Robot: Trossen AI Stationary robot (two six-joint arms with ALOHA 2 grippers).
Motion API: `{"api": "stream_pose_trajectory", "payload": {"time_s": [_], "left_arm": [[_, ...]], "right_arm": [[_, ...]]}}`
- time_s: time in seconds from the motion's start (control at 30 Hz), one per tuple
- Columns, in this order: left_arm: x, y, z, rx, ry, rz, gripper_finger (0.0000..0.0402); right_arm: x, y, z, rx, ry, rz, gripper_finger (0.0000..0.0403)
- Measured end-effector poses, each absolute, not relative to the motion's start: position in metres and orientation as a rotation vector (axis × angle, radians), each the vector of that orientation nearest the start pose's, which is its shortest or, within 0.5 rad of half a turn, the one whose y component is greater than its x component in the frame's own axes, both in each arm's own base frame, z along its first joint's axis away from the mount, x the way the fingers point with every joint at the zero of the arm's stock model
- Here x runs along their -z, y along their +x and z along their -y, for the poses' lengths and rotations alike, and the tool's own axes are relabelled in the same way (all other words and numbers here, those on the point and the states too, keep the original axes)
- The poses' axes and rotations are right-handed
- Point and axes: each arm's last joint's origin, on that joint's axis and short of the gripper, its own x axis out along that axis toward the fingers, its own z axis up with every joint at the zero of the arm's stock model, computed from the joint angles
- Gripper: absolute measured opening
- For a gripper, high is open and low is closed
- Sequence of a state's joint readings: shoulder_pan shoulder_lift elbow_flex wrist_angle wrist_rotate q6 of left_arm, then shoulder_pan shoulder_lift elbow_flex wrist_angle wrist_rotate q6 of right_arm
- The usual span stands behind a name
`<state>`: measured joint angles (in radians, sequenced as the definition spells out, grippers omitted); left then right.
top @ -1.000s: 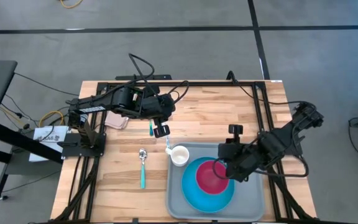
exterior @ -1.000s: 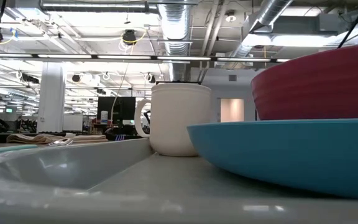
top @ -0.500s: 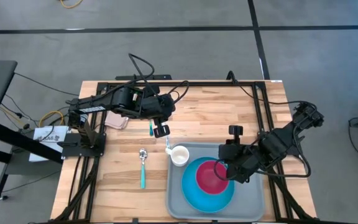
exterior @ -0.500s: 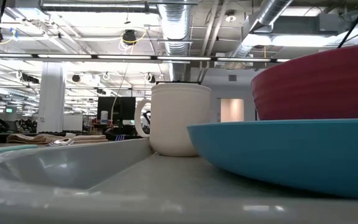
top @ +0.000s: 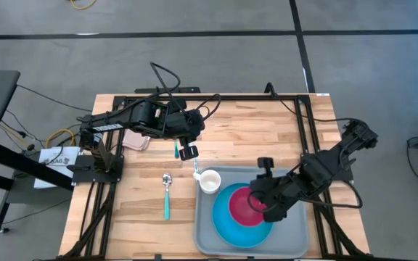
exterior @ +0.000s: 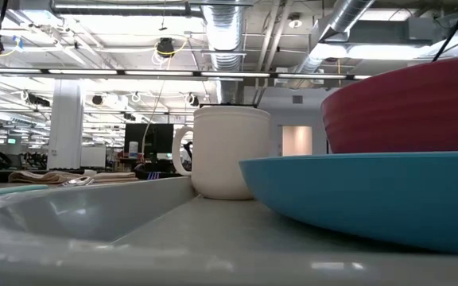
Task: Set up tray
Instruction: Put the brown napkin on the gray tray
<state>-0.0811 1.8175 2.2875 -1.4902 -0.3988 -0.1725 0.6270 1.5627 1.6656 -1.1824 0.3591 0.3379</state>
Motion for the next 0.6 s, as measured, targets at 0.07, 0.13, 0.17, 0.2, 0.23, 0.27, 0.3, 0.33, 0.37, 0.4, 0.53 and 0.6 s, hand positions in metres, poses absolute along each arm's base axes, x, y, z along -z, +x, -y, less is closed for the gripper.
{"api": "stream_pose_trajectory", "payload": {"time_s": [0.07,0.13,0.17,0.2,0.23,0.27,0.3,0.33,0.37,0.4,0.53,0.6], "left_arm": [[-0.443,0.325,0.015,-0.376,0.081,-0.963,0.0067],[-0.443,0.325,0.015,-0.376,0.081,-0.963,0.0068],[-0.443,0.325,0.015,-0.375,0.083,-0.963,0.0067],[-0.443,0.325,0.015,-0.373,0.087,-0.964,0.0067],[-0.443,0.325,0.015,-0.373,0.087,-0.964,0.0067],[-0.443,0.325,0.015,-0.373,0.087,-0.964,0.0067],[-0.443,0.325,0.015,-0.374,0.085,-0.964,0.0067],[-0.443,0.325,0.015,-0.376,0.081,-0.963,0.0067],[-0.443,0.325,0.015,-0.377,0.080,-0.963,0.0067],[-0.443,0.325,0.015,-0.377,0.081,-0.963,0.0067],[-0.443,0.325,0.015,-0.373,0.088,-0.964,0.0068],[-0.443,0.325,0.015,-0.375,0.084,-0.963,0.0067]], "right_arm": [[-0.361,0.252,-0.170,-0.126,-0.226,-0.972,0.0061],[-0.350,0.257,-0.170,-0.149,-0.237,-0.979,0.0061],[-0.345,0.258,-0.168,-0.149,-0.236,-0.990,0.0061],[-0.340,0.260,-0.166,-0.147,-0.232,-1.004,0.0061],[-0.336,0.262,-0.164,-0.145,-0.223,-1.013,0.0061],[-0.333,0.264,-0.162,-0.148,-0.211,-1.024,0.0061],[-0.331,0.265,-0.159,-0.152,-0.200,-1.037,0.0061],[-0.328,0.267,-0.156,-0.154,-0.191,-1.050,0.0061],[-0.327,0.269,-0.153,-0.155,-0.180,-1.060,0.0061],[-0.327,0.270,-0.150,-0.155,-0.169,-1.065,0.0061],[-0.327,0.276,-0.139,-0.180,-0.141,-1.084,0.0061],[-0.327,0.278,-0.136,-0.192,-0.153,-1.085,0.0061]]}}
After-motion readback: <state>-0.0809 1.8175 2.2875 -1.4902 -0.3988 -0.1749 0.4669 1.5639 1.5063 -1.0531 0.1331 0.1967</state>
